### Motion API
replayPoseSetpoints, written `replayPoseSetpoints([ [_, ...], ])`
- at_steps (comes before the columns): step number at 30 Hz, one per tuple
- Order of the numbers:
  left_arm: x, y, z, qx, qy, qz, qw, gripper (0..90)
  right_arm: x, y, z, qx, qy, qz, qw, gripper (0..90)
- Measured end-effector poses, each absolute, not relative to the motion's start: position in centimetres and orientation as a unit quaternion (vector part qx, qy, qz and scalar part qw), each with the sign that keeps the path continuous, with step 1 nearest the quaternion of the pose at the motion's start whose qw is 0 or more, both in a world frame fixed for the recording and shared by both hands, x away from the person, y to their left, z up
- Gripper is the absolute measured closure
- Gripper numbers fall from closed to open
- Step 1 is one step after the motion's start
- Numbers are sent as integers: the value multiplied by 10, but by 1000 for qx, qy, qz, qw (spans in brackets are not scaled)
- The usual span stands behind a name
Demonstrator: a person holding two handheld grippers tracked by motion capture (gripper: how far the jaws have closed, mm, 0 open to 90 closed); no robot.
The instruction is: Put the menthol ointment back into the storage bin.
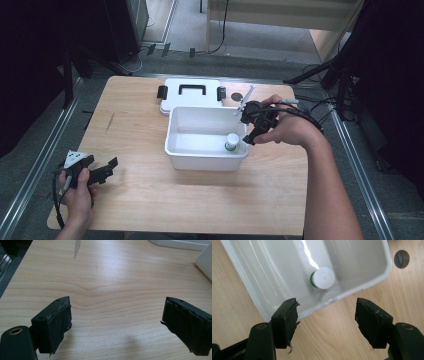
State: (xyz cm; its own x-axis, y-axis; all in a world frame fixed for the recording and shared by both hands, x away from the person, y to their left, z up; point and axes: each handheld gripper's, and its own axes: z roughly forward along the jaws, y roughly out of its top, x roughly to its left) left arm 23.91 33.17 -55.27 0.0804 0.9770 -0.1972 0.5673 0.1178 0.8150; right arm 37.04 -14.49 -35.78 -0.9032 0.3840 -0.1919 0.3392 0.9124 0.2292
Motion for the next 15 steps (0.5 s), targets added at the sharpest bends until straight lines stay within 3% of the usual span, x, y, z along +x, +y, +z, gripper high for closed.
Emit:
replayPoseSetpoints([
  [12, 239, 332, -553, 613, 629, 254, 405, 91, 359, -188, -371, 282, 941, 136, 131, 279],
  [15, 239, 331, -553, 612, 630, 254, 405, 91, 355, -198, -380, 317, 924, 162, 140, 197],
])
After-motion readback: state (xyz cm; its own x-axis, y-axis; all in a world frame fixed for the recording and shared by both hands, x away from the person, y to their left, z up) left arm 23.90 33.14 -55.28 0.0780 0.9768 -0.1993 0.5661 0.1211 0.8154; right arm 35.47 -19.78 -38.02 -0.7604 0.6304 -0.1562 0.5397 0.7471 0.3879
